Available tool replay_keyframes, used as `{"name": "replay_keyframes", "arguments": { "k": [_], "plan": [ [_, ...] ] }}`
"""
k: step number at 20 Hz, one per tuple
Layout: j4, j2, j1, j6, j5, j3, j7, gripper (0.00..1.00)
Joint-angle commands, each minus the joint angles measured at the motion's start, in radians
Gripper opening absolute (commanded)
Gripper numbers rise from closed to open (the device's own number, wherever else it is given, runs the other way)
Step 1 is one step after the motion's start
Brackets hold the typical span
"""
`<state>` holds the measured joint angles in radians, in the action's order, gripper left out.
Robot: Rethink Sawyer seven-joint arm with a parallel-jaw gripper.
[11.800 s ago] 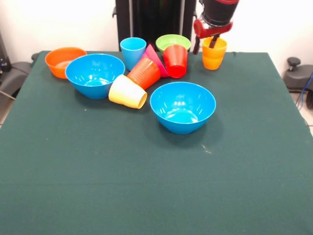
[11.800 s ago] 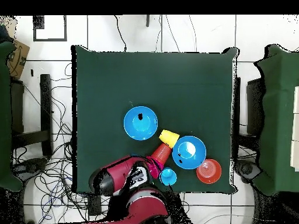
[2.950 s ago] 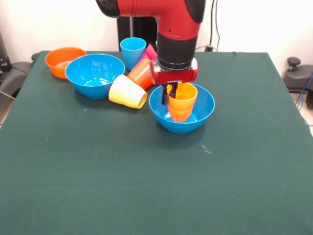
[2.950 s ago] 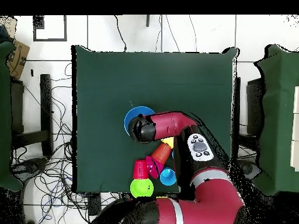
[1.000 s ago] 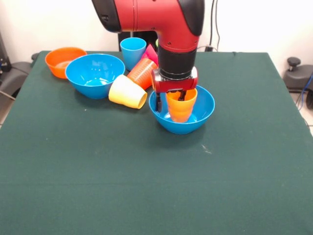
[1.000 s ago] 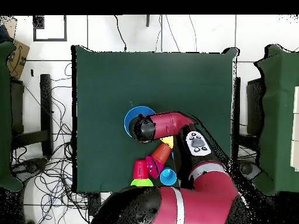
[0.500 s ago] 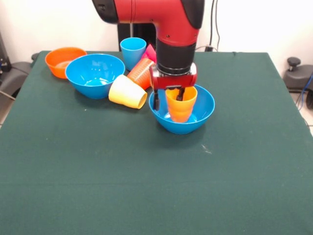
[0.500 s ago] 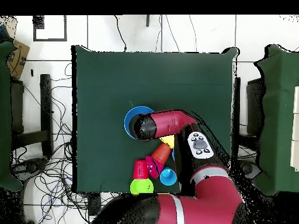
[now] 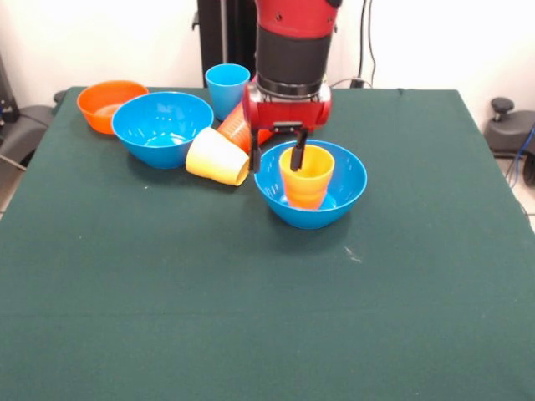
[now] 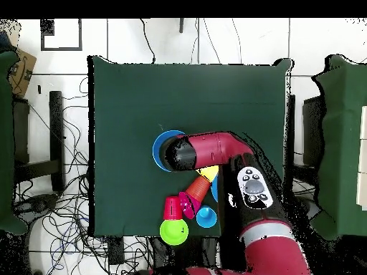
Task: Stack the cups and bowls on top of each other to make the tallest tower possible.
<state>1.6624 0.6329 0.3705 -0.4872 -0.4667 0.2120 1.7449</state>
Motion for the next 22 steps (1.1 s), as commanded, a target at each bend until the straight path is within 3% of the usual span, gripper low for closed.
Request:
{"name": "replay_keyframes", "arguments": {
  "k": [1,12,22],
  "plan": [
    [0.066,0.041,0.019,-0.118,0.009,0.090,-0.082,1.00],
    [0.119,0.117,0.044,-0.188,0.044,0.105,-0.100,1.00],
    [0.154,0.188,0.180,-0.320,-0.024,0.148,-0.308,1.00]
  ]
}}
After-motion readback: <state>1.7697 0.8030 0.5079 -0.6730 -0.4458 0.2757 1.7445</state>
